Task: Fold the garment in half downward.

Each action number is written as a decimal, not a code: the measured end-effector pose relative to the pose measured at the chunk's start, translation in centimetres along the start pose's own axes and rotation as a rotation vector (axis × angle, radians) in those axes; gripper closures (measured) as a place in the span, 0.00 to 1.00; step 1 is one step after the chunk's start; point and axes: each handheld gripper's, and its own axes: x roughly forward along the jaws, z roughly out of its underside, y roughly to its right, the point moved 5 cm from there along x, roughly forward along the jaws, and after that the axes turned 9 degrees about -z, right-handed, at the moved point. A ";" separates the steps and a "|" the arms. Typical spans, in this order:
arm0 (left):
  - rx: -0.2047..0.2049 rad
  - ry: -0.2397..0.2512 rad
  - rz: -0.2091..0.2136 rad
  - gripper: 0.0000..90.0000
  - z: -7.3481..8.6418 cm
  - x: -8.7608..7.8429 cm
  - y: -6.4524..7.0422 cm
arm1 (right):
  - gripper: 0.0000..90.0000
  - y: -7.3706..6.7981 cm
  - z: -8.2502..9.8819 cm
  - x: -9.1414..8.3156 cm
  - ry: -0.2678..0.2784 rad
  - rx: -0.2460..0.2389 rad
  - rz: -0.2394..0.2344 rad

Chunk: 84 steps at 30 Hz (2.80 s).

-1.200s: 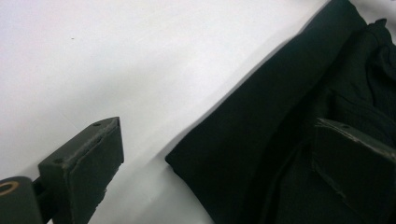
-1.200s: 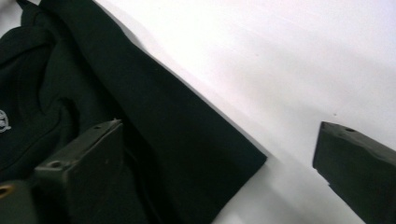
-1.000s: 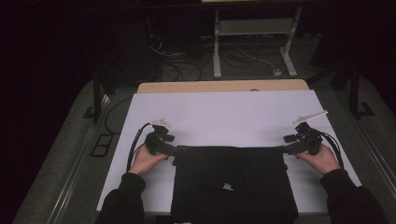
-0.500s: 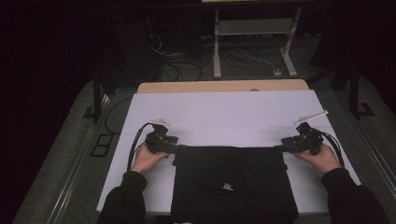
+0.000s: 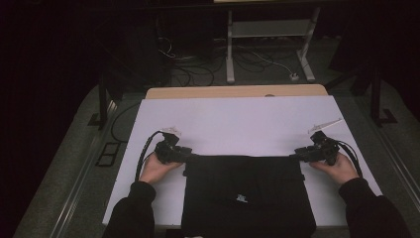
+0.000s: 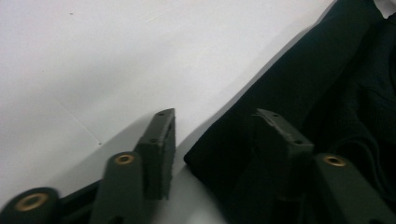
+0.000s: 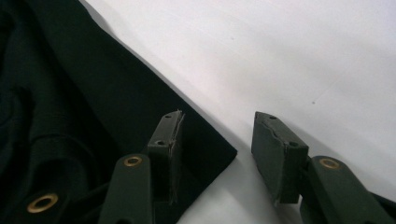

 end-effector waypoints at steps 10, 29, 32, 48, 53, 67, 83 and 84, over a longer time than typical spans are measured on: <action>0.058 -0.034 -0.037 0.84 0.1 0.2 0.8 | 0.80 -0.1 0.2 0.3 -0.017 -0.005 -0.020; 0.127 -0.055 -0.155 0.97 -0.2 -0.5 2.1 | 0.96 -0.7 0.5 -0.5 -0.008 0.024 -0.041; 0.116 -0.033 -0.157 0.97 -0.5 -1.0 1.9 | 0.96 -0.8 0.5 -0.8 0.008 0.032 -0.043; 0.138 -0.019 -0.213 0.97 -1.0 -2.1 1.5 | 0.97 -1.2 0.4 -1.3 0.036 0.033 -0.034; 0.145 -0.006 -0.229 0.97 -1.3 -2.3 1.5 | 0.97 -1.2 0.2 -1.4 0.044 0.030 -0.021; 0.166 0.024 -0.295 0.97 -1.9 -2.4 0.8 | 0.97 -1.0 -1.2 -1.1 0.064 -0.004 0.055; 0.136 0.018 -0.308 0.97 -4.4 -2.0 -0.6 | 0.97 0.8 -3.6 -0.8 0.068 0.026 0.081; 0.132 0.019 -0.311 0.97 -4.6 -2.0 -0.6 | 0.97 0.9 -3.7 -0.8 0.071 0.032 0.085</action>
